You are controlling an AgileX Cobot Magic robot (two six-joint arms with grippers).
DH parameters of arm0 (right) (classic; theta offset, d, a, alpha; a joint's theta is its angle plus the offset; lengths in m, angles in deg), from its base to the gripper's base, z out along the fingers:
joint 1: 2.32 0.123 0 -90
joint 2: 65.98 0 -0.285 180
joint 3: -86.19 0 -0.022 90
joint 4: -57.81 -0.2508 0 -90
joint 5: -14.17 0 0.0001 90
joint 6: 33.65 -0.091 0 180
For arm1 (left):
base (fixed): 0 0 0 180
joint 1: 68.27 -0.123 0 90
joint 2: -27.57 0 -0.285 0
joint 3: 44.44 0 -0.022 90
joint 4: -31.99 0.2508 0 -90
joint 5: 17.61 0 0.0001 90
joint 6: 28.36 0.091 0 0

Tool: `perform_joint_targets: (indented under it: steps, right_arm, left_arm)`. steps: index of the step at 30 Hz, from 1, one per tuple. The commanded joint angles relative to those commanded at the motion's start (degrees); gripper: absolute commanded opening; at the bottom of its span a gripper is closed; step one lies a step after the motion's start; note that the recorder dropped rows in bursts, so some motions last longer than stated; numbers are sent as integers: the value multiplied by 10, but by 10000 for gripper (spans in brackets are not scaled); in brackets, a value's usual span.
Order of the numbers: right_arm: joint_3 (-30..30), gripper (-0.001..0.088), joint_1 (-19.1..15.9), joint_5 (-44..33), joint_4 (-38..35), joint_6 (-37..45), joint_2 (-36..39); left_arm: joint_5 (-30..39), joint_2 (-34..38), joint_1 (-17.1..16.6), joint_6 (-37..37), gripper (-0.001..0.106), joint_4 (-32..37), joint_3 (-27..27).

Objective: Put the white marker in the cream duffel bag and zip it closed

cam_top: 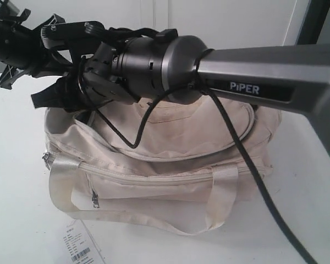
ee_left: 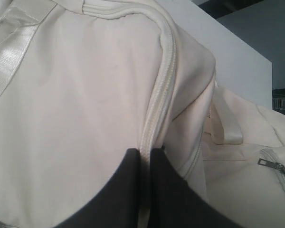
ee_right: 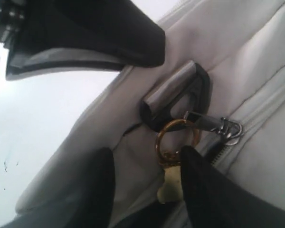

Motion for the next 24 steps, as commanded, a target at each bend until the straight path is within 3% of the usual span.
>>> perform_joint_targets:
  steps: [10, 15, 17, 18, 24]
  right_arm:
    - [0, 396, -14, 71, -1, -38, 20]
    - [1, 216, -24, 43, -1, -39, 39]
    - [1, 40, -24, 41, 4, -39, 37]
    - [1, 1, -24, 44, 8, -39, 34]
    - [1, 0, -24, 34, 12, -39, -3]
  left_arm:
    - [0, 0, 0, 0, 0, -3, 0]
    - [5, 0, 0, 0, 0, -2, 0]
    - [5, 0, 0, 2, 0, -2, 0]
    - [5, 0, 0, 2, 0, -2, 0]
    - [4, 0, 0, 3, 0, 7, 0]
